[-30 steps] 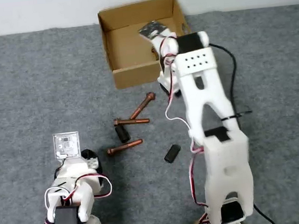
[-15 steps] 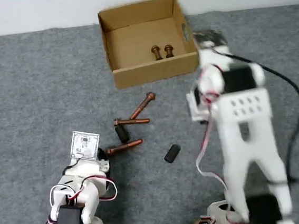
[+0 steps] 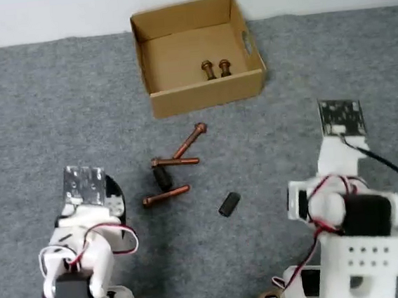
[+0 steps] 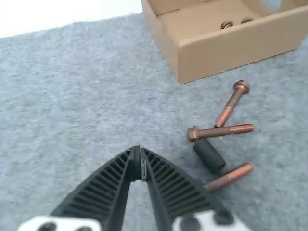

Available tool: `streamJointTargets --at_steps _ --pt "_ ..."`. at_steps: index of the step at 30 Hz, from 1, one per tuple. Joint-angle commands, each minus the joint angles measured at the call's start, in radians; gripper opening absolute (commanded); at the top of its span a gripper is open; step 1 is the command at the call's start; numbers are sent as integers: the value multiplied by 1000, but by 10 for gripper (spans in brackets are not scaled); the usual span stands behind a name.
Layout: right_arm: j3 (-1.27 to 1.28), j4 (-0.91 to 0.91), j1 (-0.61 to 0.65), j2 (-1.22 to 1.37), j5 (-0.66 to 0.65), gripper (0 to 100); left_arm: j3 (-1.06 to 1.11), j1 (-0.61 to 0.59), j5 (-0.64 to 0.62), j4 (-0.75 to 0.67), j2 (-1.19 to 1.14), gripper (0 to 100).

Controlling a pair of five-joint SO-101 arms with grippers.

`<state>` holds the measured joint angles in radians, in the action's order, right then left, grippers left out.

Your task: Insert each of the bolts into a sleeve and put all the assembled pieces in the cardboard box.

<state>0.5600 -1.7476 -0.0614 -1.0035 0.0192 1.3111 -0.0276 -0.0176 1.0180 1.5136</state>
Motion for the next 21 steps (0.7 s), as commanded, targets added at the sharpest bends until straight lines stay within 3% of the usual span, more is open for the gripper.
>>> streamJointTargets --at_steps 1,12,21 --pt "9 2 -58 -68 -26 9 -180 3 12 3 -181 6" --pt "86 -10 -77 -214 -28 8 -690 8 17 38 -896 8" --pt "89 -5 -79 -226 -26 8 -1138 190 146 190 -1352 8"
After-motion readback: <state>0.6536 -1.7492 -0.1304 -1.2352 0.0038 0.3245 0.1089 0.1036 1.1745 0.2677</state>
